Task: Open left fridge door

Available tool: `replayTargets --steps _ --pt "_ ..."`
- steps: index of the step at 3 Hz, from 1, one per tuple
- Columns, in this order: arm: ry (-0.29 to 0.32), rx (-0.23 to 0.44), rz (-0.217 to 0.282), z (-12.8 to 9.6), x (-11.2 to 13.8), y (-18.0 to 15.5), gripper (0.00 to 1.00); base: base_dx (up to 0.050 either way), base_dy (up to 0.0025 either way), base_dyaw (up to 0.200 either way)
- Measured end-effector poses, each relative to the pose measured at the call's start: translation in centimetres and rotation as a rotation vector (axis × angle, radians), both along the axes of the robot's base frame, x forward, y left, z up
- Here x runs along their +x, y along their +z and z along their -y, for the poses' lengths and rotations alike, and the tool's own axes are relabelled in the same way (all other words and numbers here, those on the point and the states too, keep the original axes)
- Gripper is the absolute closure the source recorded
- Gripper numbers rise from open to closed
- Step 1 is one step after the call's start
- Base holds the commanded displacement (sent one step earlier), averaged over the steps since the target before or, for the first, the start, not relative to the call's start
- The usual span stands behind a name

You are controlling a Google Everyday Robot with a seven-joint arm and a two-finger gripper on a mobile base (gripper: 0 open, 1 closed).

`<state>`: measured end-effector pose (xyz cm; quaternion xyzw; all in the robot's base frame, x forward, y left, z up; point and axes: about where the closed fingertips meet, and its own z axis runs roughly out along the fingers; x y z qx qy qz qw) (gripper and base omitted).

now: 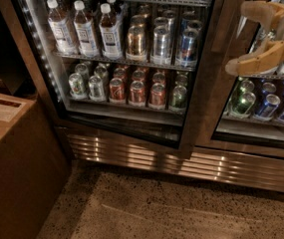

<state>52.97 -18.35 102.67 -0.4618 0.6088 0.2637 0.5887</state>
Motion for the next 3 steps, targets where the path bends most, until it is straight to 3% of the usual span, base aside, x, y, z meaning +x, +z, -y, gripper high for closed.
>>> replayTargets --steps 1,2,3 --pt "-0.112 0.039 -0.003 3.9 0.4 0.2 0.00 0.000 0.00000 0.000" --pt "-0.112 0.039 -0.003 3.8 0.5 0.1 0.00 0.000 0.00000 0.000" --pt "-0.085 0.013 -0.039 2.6 0.8 -1.4 0.00 0.000 0.00000 0.000"
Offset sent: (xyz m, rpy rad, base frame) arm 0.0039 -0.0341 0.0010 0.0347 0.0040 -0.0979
